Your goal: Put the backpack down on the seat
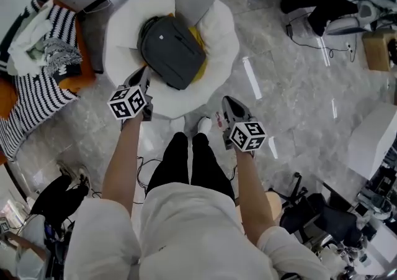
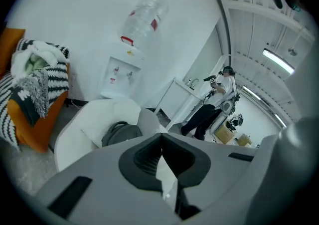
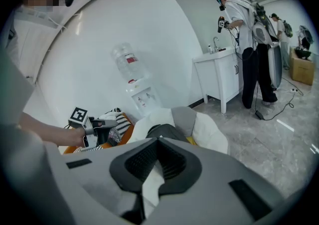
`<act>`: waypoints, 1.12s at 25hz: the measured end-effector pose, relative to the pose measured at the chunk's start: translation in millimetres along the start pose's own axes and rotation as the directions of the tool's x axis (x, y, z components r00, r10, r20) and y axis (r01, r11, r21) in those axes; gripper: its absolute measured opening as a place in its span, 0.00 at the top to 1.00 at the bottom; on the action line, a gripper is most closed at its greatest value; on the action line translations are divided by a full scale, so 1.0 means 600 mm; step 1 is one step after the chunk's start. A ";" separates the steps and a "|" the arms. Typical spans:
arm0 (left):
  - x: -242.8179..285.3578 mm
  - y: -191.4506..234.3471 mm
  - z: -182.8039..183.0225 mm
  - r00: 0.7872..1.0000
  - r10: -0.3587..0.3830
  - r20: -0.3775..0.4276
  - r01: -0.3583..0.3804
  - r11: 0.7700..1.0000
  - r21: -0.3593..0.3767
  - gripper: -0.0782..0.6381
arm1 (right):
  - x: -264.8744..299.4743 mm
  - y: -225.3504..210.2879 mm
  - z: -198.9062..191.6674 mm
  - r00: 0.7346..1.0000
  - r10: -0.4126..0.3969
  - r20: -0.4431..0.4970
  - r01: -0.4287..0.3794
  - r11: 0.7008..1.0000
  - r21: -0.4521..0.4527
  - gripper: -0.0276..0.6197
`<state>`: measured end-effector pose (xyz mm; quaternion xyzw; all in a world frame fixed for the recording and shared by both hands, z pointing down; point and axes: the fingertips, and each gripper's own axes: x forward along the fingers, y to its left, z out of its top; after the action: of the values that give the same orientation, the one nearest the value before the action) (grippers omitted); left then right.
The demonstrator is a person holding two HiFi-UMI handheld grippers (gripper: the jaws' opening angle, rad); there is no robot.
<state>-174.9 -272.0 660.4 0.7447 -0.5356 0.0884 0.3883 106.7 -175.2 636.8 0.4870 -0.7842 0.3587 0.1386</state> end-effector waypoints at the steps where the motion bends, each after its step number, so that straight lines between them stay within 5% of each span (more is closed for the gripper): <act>1: -0.012 -0.014 0.010 1.000 -0.009 0.009 0.009 1.000 0.010 0.87 | -0.014 0.004 0.007 1.000 0.001 0.009 -0.001 1.000 -0.004 0.92; 9: -0.117 -0.150 0.045 0.994 -0.110 0.011 0.106 0.980 0.169 0.87 | -0.114 0.047 0.055 0.996 0.041 0.079 -0.038 0.999 -0.034 0.92; 19: -0.289 -0.337 0.029 0.977 -0.173 0.122 0.142 0.962 0.232 0.87 | -0.289 0.104 0.092 0.973 0.178 0.148 -0.151 0.972 -0.179 0.92; 28: -0.424 -0.486 -0.028 0.958 -0.233 0.169 0.176 0.938 0.298 0.87 | -0.447 0.121 0.050 0.952 0.236 0.194 -0.190 0.955 -0.229 0.92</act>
<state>-21.7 -38.9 391.3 0.8490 -0.4736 0.0462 0.2296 178.5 1.5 432.9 0.4186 -0.8760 0.2317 0.0615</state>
